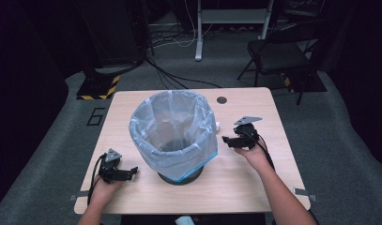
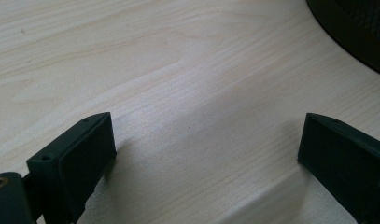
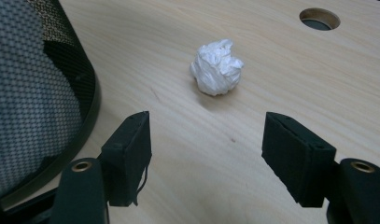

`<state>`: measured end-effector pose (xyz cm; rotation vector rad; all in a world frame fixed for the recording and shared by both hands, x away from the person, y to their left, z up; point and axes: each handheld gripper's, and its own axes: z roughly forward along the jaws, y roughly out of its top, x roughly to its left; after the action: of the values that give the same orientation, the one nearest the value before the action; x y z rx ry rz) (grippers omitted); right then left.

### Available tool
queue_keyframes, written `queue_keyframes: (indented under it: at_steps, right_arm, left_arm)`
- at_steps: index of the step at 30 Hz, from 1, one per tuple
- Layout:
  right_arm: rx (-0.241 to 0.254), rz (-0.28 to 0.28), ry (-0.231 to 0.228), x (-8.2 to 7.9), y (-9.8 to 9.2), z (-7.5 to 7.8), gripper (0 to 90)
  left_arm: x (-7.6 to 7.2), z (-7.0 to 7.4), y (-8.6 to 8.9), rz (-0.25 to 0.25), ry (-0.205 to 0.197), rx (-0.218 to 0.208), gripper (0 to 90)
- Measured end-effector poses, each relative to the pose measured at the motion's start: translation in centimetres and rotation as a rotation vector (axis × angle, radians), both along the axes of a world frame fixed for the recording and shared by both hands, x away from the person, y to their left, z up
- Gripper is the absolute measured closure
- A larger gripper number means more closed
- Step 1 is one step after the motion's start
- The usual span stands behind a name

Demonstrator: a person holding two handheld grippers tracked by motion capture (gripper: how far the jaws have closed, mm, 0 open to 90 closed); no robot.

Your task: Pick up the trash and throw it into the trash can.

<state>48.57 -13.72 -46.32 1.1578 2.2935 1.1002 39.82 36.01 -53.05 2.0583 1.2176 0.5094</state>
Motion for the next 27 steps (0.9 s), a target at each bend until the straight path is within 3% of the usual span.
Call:
queue_keyframes:
  at_steps: [13, 16, 27]
  right_arm:
    - [-0.024, -0.008, 0.013, 3.8, 2.9, -0.5, 27.8]
    - [-0.025, -0.021, 0.041, 4.3, 3.4, -0.7, 26.6]
    - [-0.023, -0.067, 0.051, 6.1, 4.2, -2.0, 24.3]
  left_arm:
    - [0.0, 0.0, 0.0, 0.000, 0.000, 0.001, 3.7]
    - [0.0, 0.0, 0.0, 0.001, 0.000, 0.000, 3.7]
    - [-0.2, 0.0, -0.1, 0.010, -0.003, -0.002, 4.1]
